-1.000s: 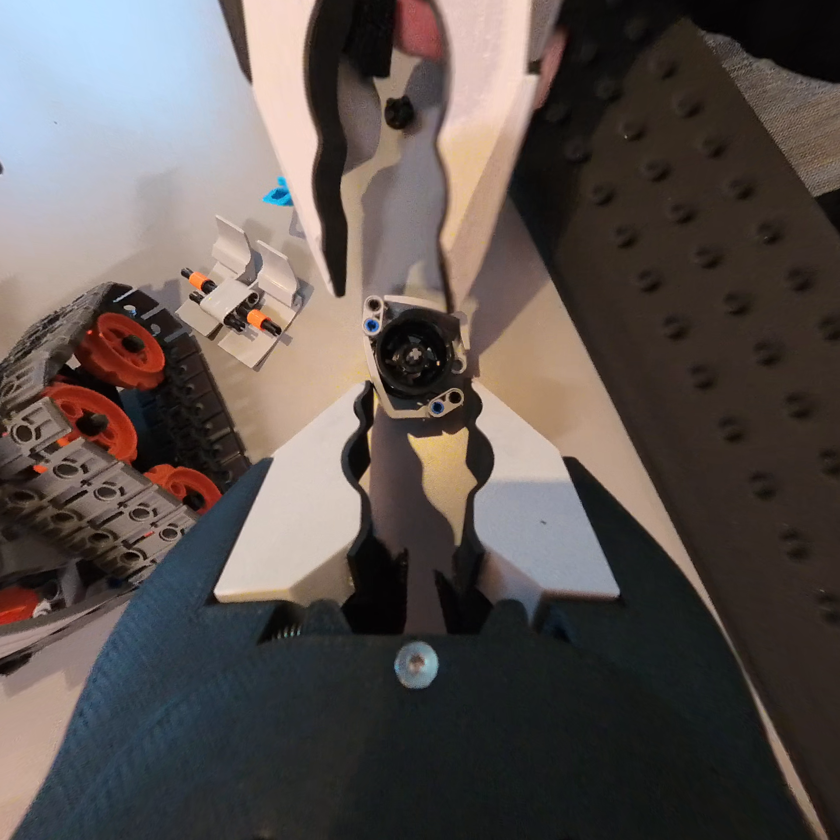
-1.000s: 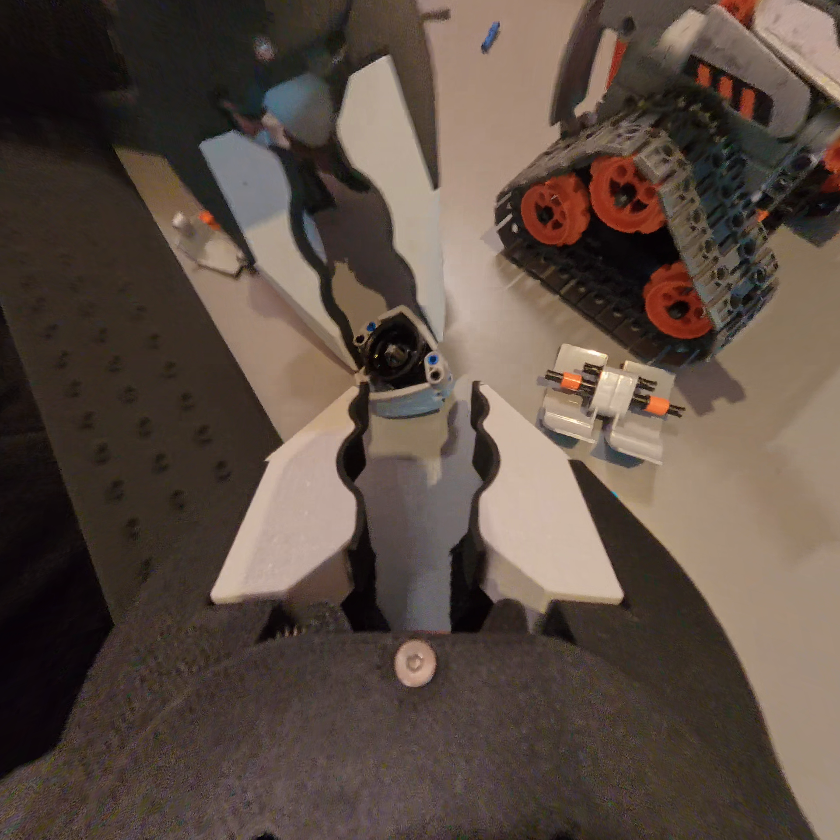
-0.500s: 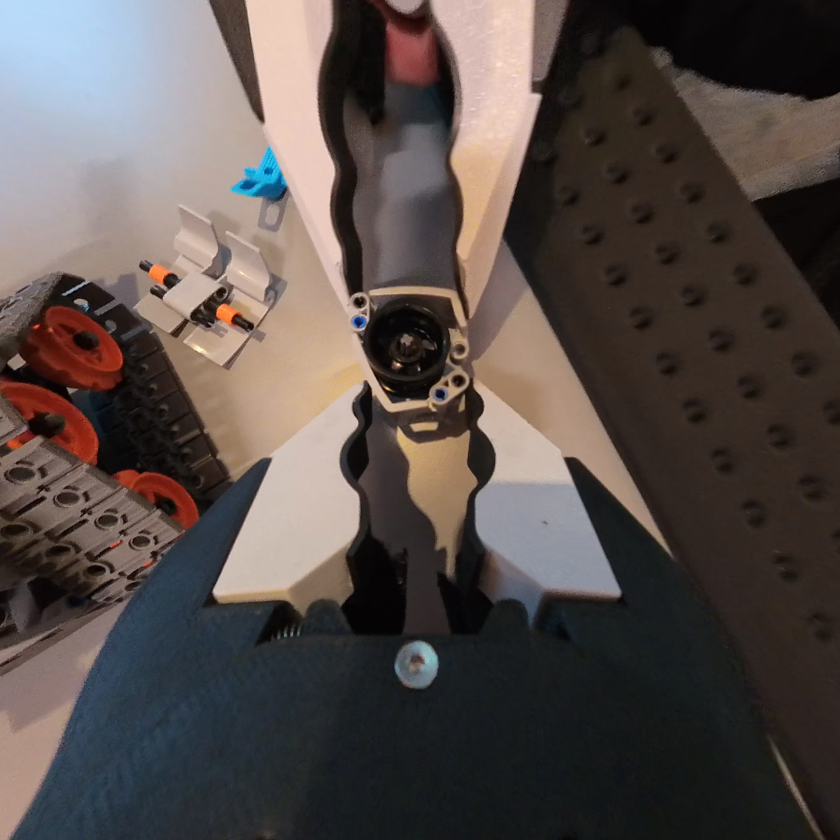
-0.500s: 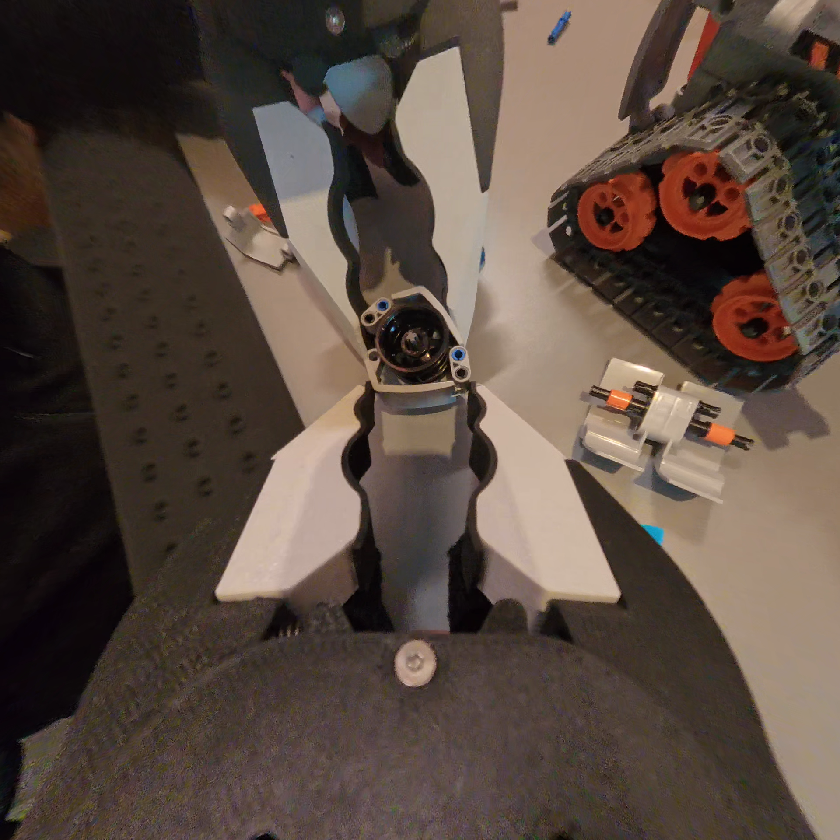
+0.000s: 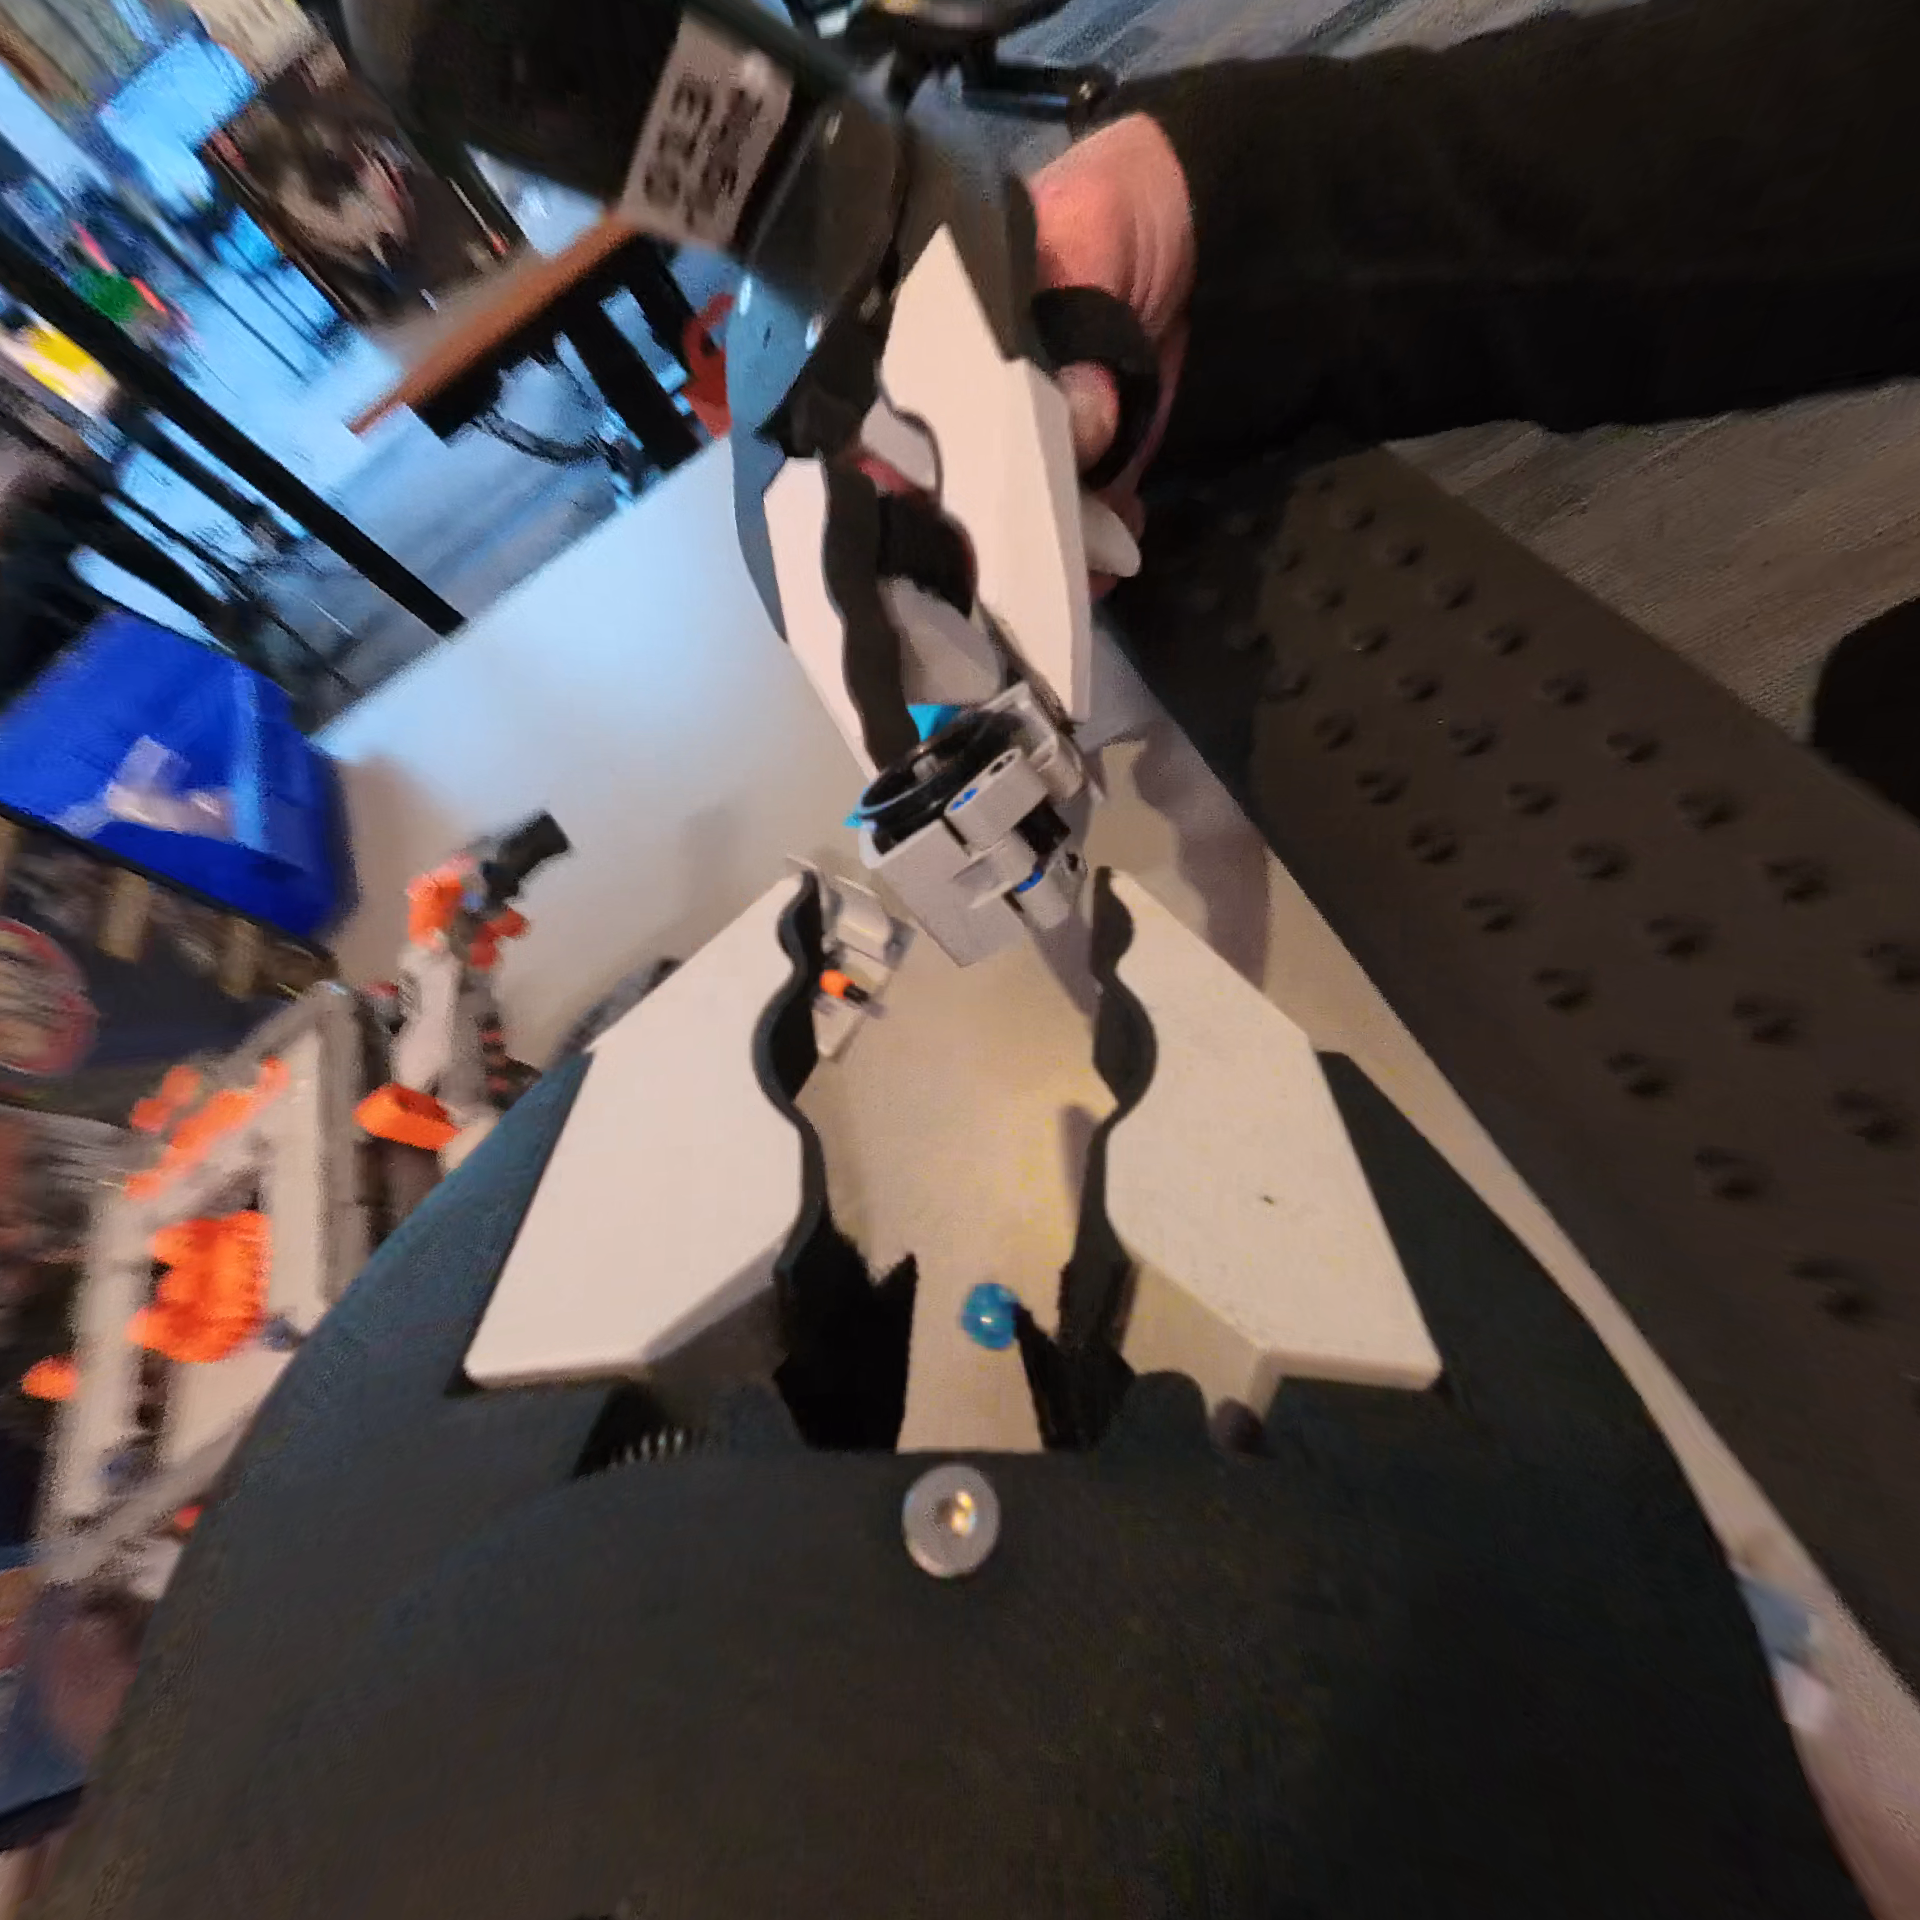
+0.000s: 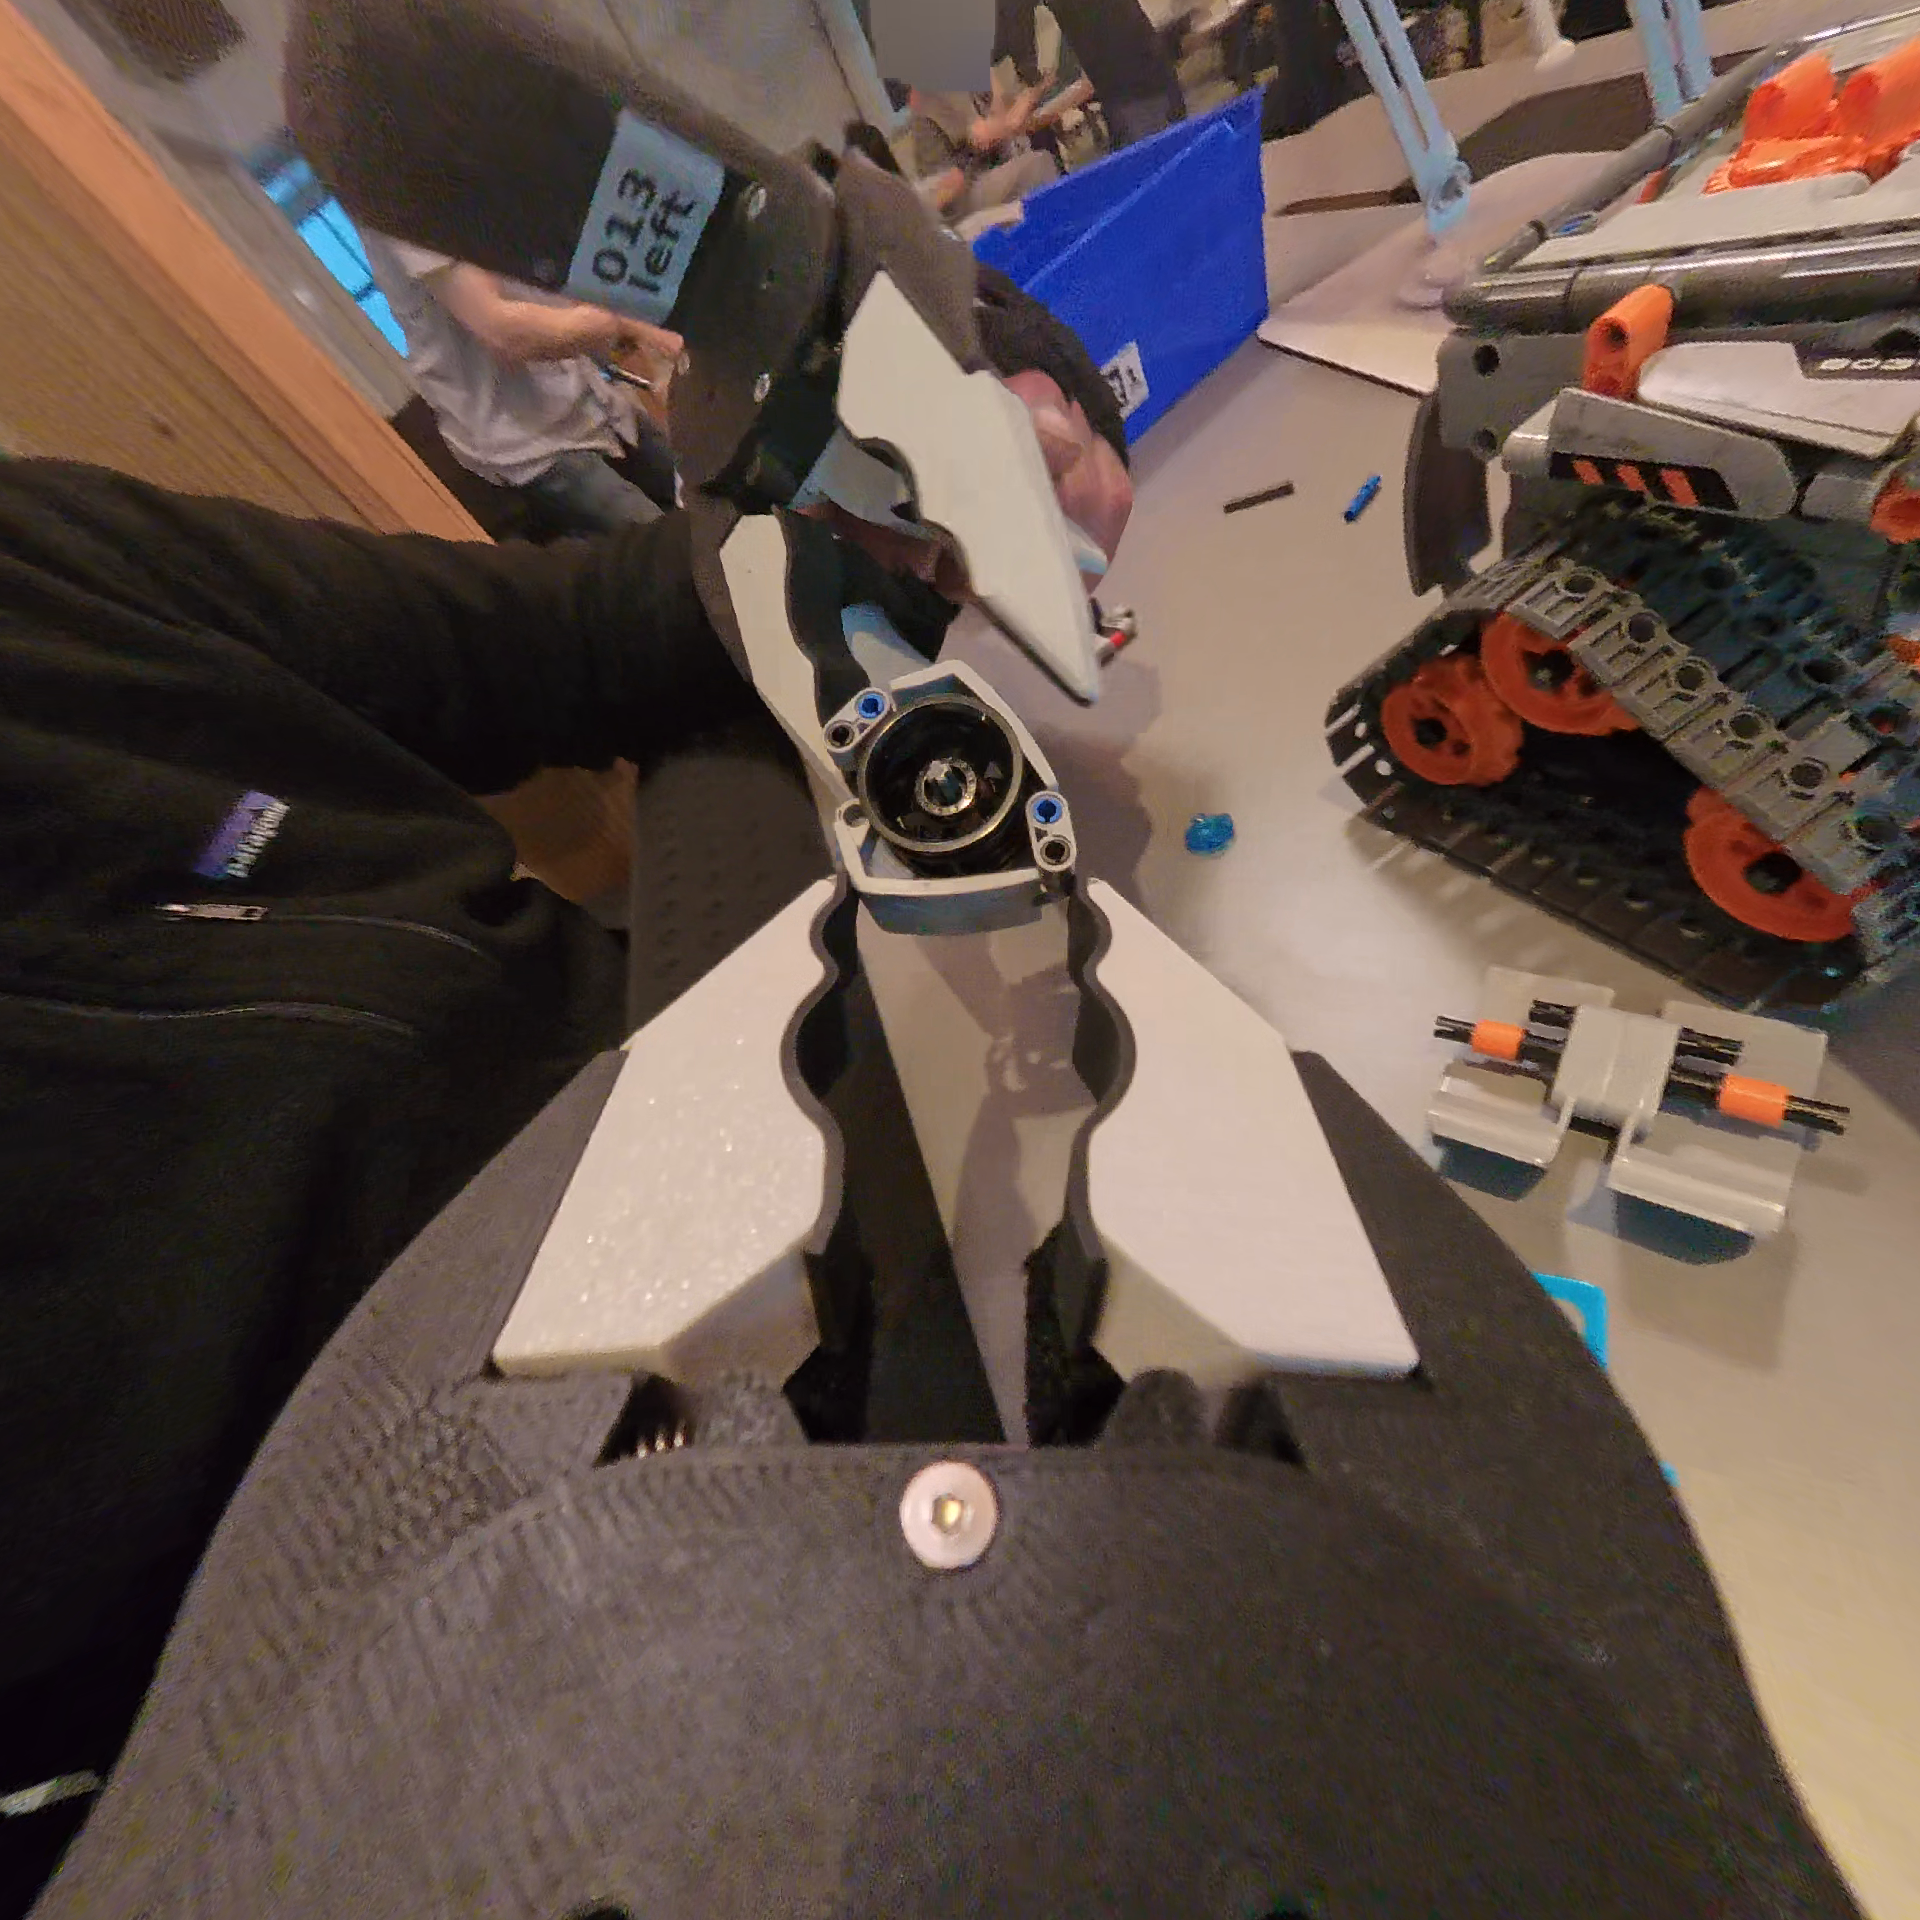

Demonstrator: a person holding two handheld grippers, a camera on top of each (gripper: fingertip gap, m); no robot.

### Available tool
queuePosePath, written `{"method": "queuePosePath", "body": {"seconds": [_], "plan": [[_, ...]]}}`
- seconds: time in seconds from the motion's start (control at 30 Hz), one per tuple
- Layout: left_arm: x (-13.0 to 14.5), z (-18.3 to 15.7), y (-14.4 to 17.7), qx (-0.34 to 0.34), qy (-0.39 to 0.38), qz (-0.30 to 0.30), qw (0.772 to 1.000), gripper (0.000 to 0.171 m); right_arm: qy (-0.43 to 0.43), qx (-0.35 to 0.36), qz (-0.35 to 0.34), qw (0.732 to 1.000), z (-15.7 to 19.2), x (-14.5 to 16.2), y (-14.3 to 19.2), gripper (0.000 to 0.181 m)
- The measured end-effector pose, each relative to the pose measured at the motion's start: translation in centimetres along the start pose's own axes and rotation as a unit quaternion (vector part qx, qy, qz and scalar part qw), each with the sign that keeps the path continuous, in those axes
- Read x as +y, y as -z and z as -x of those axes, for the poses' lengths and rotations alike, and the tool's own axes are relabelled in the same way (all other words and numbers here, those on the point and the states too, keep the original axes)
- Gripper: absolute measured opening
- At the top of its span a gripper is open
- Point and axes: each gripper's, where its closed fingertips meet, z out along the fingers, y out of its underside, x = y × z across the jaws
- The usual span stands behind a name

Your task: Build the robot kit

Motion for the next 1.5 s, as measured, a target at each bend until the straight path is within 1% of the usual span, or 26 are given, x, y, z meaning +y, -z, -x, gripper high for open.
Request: {"method": "queuePosePath", "body": {"seconds": [0.07, 0.1, 0.2, 0.33, 0.43, 0.53, 0.6, 0.7, 0.8, 0.9, 1.0, 1.03, 1.13, 1.23, 1.33, 1.4, 1.5], "plan": [[-0.8, 0.3, 0.5, -0.037, -0.067, 0.01, 0.997, 0.044, -0.008, -0.018, -0.01, 1.0, 0.3, -0.3, 0.2, 0.039], [-1.2, 0.2, 0.7, -0.051, -0.098, 0.012, 0.994, 0.038, -0.012, -0.027, -0.015, 0.999, 0.5, -0.5, 0.4, 0.039], [-1.7, -0.2, 0.8, -0.066, -0.152, 0.029, 0.986, 0.034, -0.021, -0.05, -0.006, 0.998, 1.0, -0.3, 0.5, 0.039], [-1.9, -0.8, 0.6, -0.077, -0.192, 0.038, 0.978, 0.032, -0.033, -0.065, 0.016, 0.997, 1.4, 0.2, 0.2, 0.039], [-1.9, -0.7, 0.5, -0.087, -0.19, 0.045, 0.977, 0.031, -0.037, -0.059, 0.016, 0.997, 1.3, 0.1, 0.3, 0.039], [-2.0, -0.7, 0.1, -0.09, -0.164, 0.042, 0.981, 0.032, -0.025, -0.036, 0.025, 0.999, 1.1, 0.4, 0.3, 0.039], [-1.7, -0.6, -0.3, -0.095, -0.163, 0.051, 0.981, 0.032, -0.018, -0.012, 0.04, 0.999, 0.6, 0.7, 0.2, 0.039], [-2.0, -0.8, -1.0, -0.1, -0.151, 0.042, 0.982, 0.031, -0.006, 0.018, 0.071, 0.997, 0.5, 1.4, -0.5, 0.046], [-2.3, -0.6, -0.8, -0.107, -0.153, 0.044, 0.981, 0.031, 0.004, 0.03, 0.067, 0.997, 0.5, 1.2, -0.6, 0.047], [-0.9, -0.8, -1.5, -0.097, -0.147, 0.067, 0.982, 0.03, 0.014, 0.071, 0.104, 0.992, -0.7, 2.3, -0.8, 0.048], [0.0, -0.9, -2.0, -0.072, -0.098, 0.058, 0.991, 0.03, 0.022, 0.093, 0.123, 0.988, -1.4, 3.4, -0.9, 0.049], [0.2, -0.8, -2.1, -0.067, -0.077, 0.052, 0.993, 0.03, 0.029, 0.103, 0.122, 0.987, -1.6, 3.4, -0.7, 0.046], [0.9, -0.9, -2.5, -0.044, -0.017, 0.035, 0.998, 0.03, 0.072, 0.145, 0.118, 0.98, -2.1, 3.3, 0.0, 0.04], [1.3, -1.0, -3.2, -0.024, 0.038, 0.016, 0.999, 0.03, 0.141, 0.187, 0.118, 0.965, -2.1, 3.2, 0.5, 0.031], [2.0, -1.1, -3.5, -0.014, 0.068, 0.017, 0.997, 0.03, 0.181, 0.225, 0.126, 0.949, -2.4, 3.6, 0.9, 0.026], [2.4, -1.2, -3.8, -0.005, 0.083, 0.022, 0.996, 0.03, 0.184, 0.239, 0.139, 0.943, -2.7, 4.2, 1.1, 0.024], [2.8, -1.4, -4.3, 0.005, 0.103, 0.024, 0.994, 0.03, 0.2, 0.248, 0.138, 0.938, -3.0, 4.5, 0.9, 0.024]]}}
